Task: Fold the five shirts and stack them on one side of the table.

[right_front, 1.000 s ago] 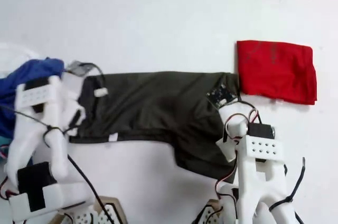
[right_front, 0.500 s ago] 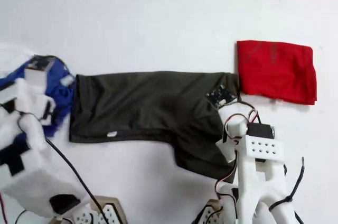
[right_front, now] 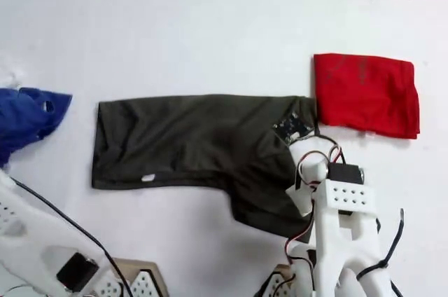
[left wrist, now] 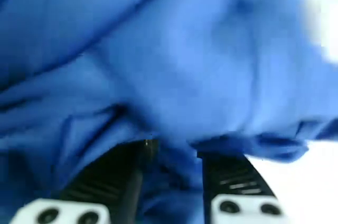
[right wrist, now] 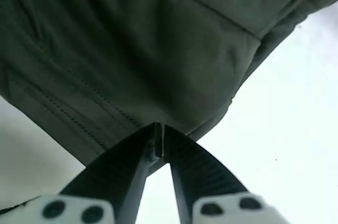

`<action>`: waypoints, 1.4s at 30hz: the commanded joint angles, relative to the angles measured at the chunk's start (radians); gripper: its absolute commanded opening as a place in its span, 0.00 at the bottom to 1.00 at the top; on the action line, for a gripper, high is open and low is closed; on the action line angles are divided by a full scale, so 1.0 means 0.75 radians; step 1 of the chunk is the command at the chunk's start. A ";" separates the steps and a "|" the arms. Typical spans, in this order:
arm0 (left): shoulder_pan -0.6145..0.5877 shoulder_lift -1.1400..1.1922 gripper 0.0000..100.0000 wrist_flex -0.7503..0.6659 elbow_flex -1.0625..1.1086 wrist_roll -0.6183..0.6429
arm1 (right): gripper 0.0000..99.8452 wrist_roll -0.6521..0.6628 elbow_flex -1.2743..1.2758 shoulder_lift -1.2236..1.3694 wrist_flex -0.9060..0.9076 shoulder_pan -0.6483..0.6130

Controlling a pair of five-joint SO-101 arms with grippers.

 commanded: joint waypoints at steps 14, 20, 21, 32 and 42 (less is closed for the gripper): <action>0.374 -0.025 0.15 0.528 -0.420 0.121 | 0.02 -0.014 -0.012 -0.050 0.011 -0.007; 0.426 -0.180 0.15 0.530 -0.208 0.123 | 0.02 -0.014 -0.012 -0.050 0.007 -0.007; 0.448 -0.233 0.15 0.530 -0.132 0.123 | 0.02 -0.014 -0.012 -0.050 0.005 -0.007; 0.730 -1.015 0.15 0.393 0.803 0.235 | 0.02 -0.014 -0.012 -0.050 0.011 -0.007; 0.739 -1.381 0.15 -0.096 1.595 0.319 | 0.02 -0.014 -0.012 -0.050 0.075 0.001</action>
